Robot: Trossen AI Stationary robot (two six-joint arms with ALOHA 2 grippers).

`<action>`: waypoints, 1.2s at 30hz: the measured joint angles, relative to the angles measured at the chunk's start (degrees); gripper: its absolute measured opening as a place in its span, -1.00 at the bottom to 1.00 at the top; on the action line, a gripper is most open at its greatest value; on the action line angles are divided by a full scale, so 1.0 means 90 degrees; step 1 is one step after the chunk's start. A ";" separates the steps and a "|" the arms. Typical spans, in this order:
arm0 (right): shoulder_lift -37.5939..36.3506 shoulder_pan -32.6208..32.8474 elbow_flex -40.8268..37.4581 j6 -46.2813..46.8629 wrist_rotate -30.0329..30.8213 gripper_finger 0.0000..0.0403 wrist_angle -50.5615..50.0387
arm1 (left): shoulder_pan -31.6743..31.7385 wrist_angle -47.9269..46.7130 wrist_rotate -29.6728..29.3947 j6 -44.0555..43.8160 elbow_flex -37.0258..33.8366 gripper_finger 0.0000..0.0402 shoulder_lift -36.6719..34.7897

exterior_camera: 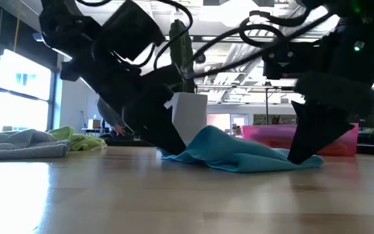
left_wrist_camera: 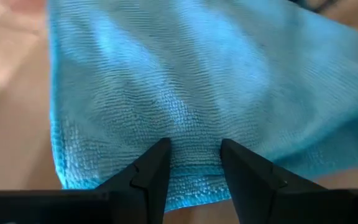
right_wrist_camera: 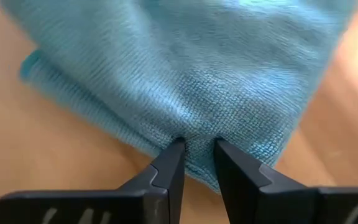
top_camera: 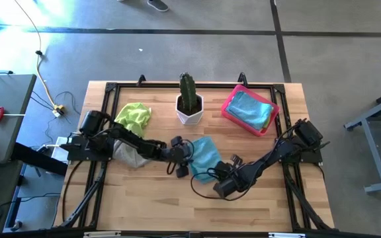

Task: Fold microfiber towels
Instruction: Put the blue microfiber towel into the red bin

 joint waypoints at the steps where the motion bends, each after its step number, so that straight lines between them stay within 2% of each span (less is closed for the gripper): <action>1: 0.0001 -0.0010 -0.0002 -0.0137 0.0079 -0.59 -0.0119 | -0.0093 -0.0014 0.0023 -0.0181 -0.0001 -0.33 0.0001; 8: 0.0028 -0.0231 -0.0032 -0.0955 0.0738 -0.59 -0.1070 | -0.0920 0.0525 0.0112 -0.1806 -0.0031 -0.33 0.0033; 10: 0.0036 -0.0340 -0.0033 -0.1303 0.0901 -0.59 -0.1143 | -0.1162 0.0790 -0.0091 -0.2160 -0.0042 -0.33 0.0061; 13: 0.0036 -0.0520 -0.0036 -0.1783 0.0967 -0.59 -0.1165 | -0.1443 0.1076 -0.0756 -0.2372 -0.0013 -0.33 0.0067; 17: -0.0108 -0.0702 -0.0036 -0.1949 0.0967 -0.59 -0.1536 | -0.1588 0.1110 -0.1844 -0.2124 0.0194 -0.33 0.0067; 21: -0.0568 -0.0755 -0.0036 -0.1716 0.0690 -0.59 -0.1928 | -0.1529 0.1135 -0.2201 -0.1060 0.0438 -0.33 0.0065; 25: -0.1087 -0.0558 -0.0032 -0.1639 0.0550 -0.59 -0.1893 | -0.1370 0.1103 -0.2082 -0.0191 0.0666 -0.33 0.0057; 28: -0.1304 -0.0336 -0.0047 -0.1360 0.0556 -0.59 -0.1644 | -0.1146 0.0514 -0.1795 0.0124 0.0821 -0.33 0.0050; 32: -0.1367 -0.0015 -0.0345 -0.0849 0.0541 -0.59 -0.0976 | -0.0675 -0.0637 -0.1046 0.0139 0.1035 -0.33 0.0050; 36: -0.1367 0.0262 -0.0626 0.0085 0.0431 -0.59 -0.0603 | -0.0209 -0.1386 -0.0072 0.0190 0.1071 -0.33 0.0050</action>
